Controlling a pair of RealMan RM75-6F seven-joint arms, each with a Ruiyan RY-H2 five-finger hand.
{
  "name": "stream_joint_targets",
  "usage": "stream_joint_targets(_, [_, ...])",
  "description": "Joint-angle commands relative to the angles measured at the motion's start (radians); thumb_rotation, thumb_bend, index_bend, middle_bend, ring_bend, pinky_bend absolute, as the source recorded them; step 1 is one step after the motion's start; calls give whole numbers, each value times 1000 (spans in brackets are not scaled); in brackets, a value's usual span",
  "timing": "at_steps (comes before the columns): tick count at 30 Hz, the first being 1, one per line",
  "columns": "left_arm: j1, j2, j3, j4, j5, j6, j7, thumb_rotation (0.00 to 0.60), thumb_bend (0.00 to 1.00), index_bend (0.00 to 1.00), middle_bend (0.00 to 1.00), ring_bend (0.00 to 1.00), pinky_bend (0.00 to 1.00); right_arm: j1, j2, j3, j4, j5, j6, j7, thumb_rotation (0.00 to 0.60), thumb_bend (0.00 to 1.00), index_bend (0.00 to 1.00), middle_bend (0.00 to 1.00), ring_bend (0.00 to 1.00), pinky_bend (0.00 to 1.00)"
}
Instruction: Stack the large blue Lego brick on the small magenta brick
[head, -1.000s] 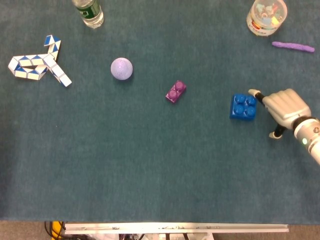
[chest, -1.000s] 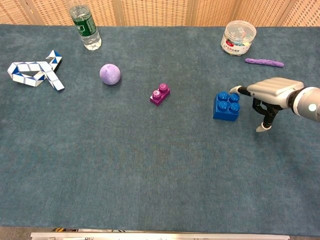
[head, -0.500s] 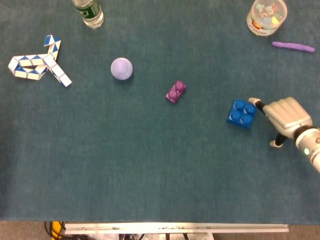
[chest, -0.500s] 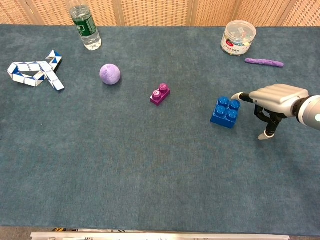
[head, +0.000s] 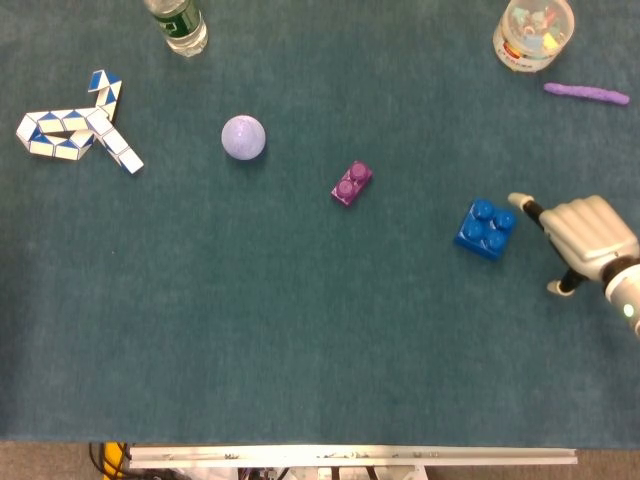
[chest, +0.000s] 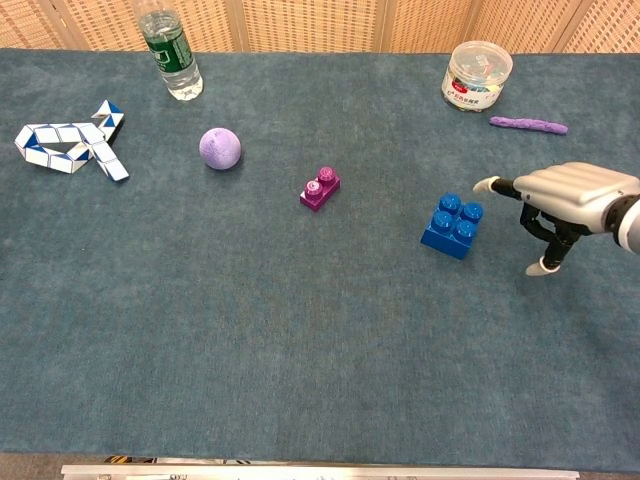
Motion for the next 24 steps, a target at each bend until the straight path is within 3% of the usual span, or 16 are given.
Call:
stream_joint_targets(1, [2,1,0,0,-1,1,-1,600,211,218,203,193,155,-18,32,27,-26,-72,35,42,600,15,112,748,838,856])
stream_joint_targets(5, [6,0,1,1,0,7,-5,600,212,225,203,193,155,-13,53,43,-38,-135,49,32,600,14,128,470,573,780])
stream_joint_targets(9, [11,4,4,3,1,11,-22,600,211,233,203,193,155,-2,46,50,-23,-176,54,-14,600,14,140,322,376,582])
stream_joint_targets(12, [16,7,4,3,-2,15,-28,600,212,233,203,193,155,7,28,48,0,-200,43,-48,600,15,140,290,317,513])
stream_joint_targets(24, [25,19,5,-6,-15,12,-30,600,211,233,204,194,155,37,-57,23,116,-305,-4,-167,600,0,140,214,211,447])
